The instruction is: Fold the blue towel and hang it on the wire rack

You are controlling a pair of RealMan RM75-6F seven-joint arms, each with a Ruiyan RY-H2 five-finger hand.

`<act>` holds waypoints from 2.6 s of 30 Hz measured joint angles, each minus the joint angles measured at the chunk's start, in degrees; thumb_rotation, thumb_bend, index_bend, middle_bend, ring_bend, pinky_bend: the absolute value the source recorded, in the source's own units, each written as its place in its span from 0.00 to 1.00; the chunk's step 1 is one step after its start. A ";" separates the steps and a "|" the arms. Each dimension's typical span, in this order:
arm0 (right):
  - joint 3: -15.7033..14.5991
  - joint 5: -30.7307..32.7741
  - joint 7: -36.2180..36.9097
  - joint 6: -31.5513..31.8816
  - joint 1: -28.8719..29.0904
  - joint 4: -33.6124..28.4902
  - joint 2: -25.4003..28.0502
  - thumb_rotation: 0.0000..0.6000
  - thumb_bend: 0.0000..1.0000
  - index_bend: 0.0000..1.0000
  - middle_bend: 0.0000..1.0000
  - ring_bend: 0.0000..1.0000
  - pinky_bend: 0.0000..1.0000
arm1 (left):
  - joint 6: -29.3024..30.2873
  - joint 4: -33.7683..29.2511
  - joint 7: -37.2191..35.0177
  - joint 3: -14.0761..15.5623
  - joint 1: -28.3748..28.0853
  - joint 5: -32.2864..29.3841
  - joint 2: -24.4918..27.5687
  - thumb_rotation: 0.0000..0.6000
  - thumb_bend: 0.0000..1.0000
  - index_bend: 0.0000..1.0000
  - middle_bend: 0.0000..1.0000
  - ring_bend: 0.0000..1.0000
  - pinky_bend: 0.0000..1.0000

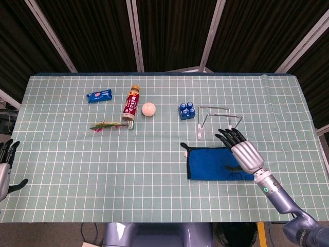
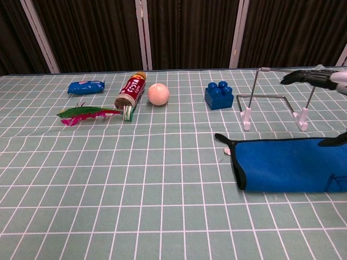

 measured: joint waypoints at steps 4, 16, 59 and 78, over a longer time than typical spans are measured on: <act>-1.14 -5.19 -5.85 -2.81 5.55 0.23 -0.02 1.00 0.04 0.20 0.00 0.00 0.00 | -0.60 0.20 0.00 -0.18 -0.18 -0.82 -0.07 1.00 0.00 0.00 0.00 0.00 0.00; -5.01 -12.72 -14.25 -9.18 14.50 6.13 -4.89 1.00 0.09 0.32 0.01 0.00 0.00 | -1.69 0.78 -0.71 -0.67 -0.56 -2.42 0.09 1.00 0.00 0.00 0.00 0.00 0.00; -10.65 -11.78 -16.36 -8.56 18.79 14.21 -12.16 1.00 0.11 0.35 0.02 0.00 0.00 | -4.71 1.42 -0.34 -0.43 -2.28 -4.47 -0.58 1.00 0.00 0.00 0.00 0.00 0.00; -12.45 -11.02 -16.52 -8.20 18.67 16.00 -12.65 1.00 0.14 0.40 0.02 0.00 0.00 | -4.70 1.32 -0.47 -0.24 -2.39 -4.47 -0.53 1.00 0.00 0.00 0.00 0.00 0.00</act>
